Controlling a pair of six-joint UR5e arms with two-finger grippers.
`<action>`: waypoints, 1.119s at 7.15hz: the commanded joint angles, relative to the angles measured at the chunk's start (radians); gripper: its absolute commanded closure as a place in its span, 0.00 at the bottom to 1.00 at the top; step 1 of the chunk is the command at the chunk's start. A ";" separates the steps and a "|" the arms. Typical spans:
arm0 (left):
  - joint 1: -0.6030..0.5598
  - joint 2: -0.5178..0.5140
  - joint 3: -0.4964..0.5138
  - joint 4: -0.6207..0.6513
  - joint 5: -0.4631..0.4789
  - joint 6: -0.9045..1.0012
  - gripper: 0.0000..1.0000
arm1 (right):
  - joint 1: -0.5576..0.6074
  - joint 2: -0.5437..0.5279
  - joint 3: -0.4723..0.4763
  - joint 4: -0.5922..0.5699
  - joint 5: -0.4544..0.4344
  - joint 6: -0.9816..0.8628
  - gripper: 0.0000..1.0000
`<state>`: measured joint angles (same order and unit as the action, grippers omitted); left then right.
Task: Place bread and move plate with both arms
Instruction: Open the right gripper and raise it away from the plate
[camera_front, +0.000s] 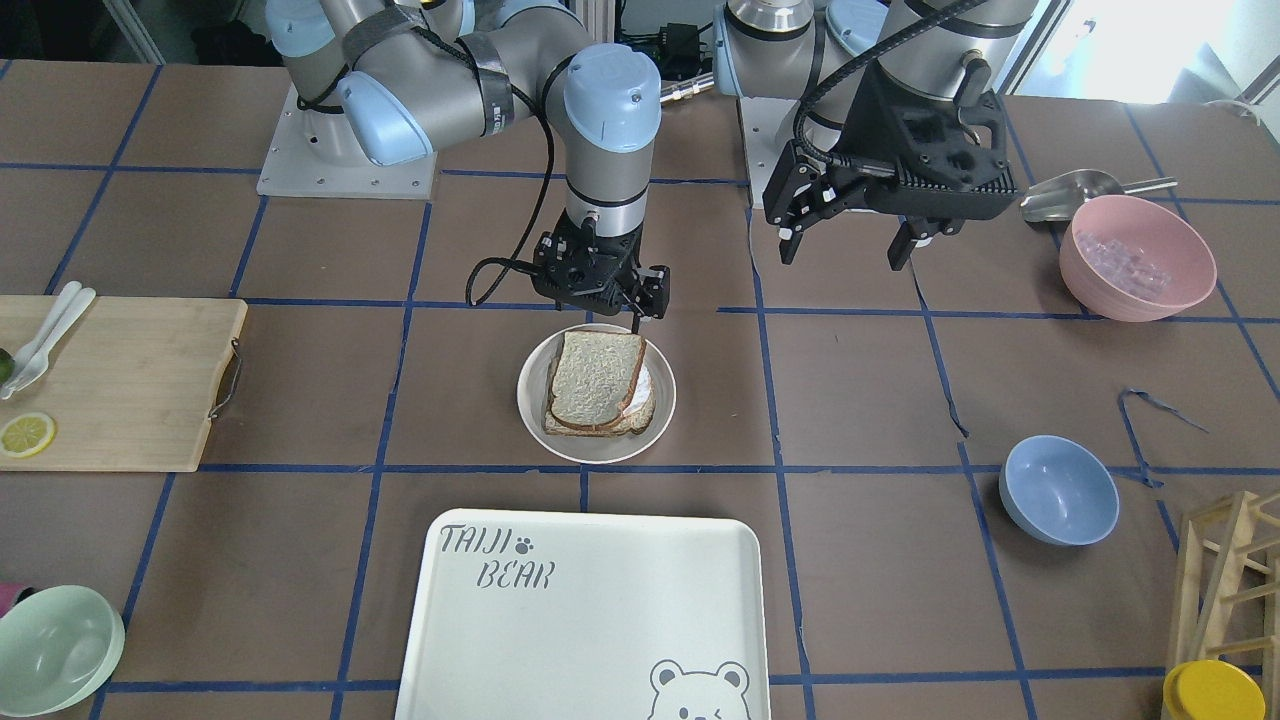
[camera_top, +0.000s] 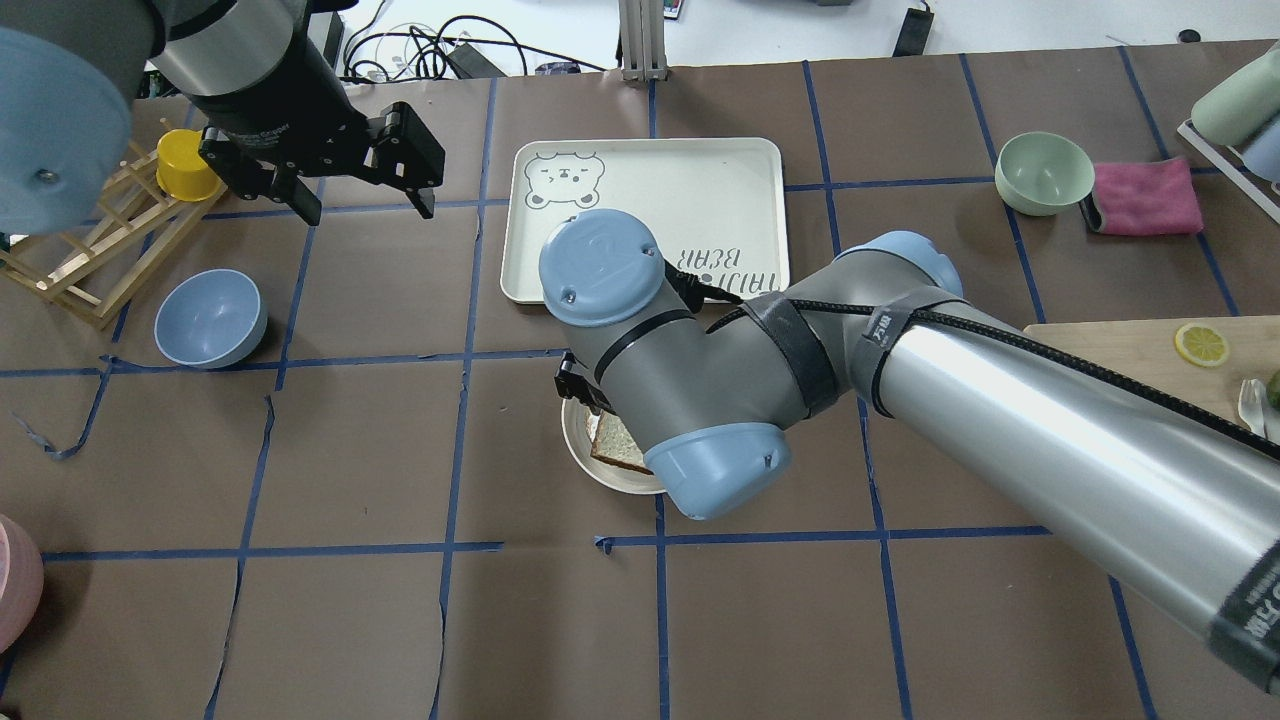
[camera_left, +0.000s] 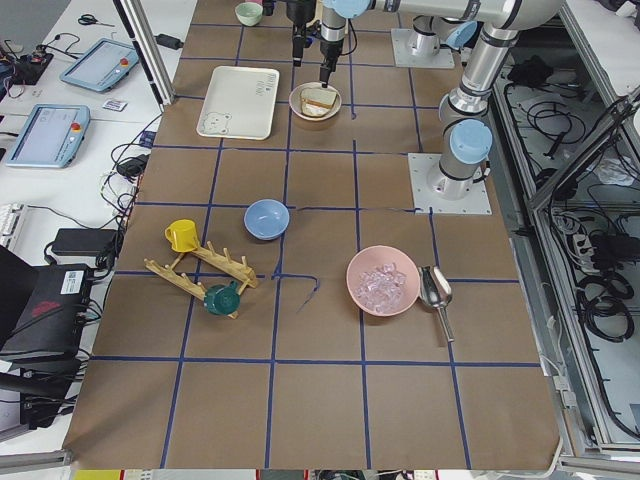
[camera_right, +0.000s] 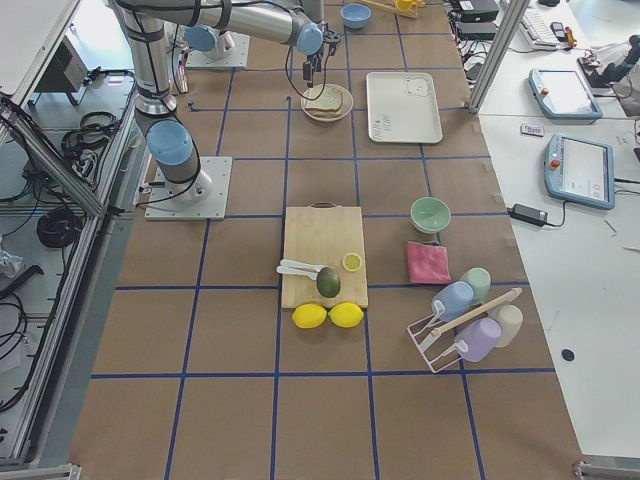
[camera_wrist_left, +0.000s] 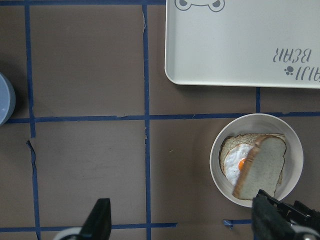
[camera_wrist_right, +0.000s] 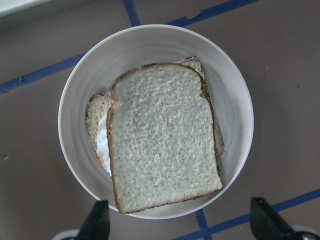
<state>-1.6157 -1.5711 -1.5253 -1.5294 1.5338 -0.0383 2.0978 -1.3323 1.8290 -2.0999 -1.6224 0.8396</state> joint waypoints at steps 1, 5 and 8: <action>0.000 -0.004 -0.004 0.000 -0.006 0.000 0.00 | -0.077 -0.037 -0.037 0.036 0.001 -0.197 0.00; -0.007 -0.069 -0.076 0.006 -0.009 -0.018 0.00 | -0.393 -0.048 -0.446 0.519 0.033 -0.780 0.00; -0.010 -0.110 -0.302 0.201 -0.125 -0.028 0.00 | -0.472 -0.155 -0.507 0.635 0.065 -0.980 0.00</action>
<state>-1.6252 -1.6584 -1.7304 -1.4386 1.4705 -0.0631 1.6521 -1.4403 1.3335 -1.4839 -1.5617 -0.0776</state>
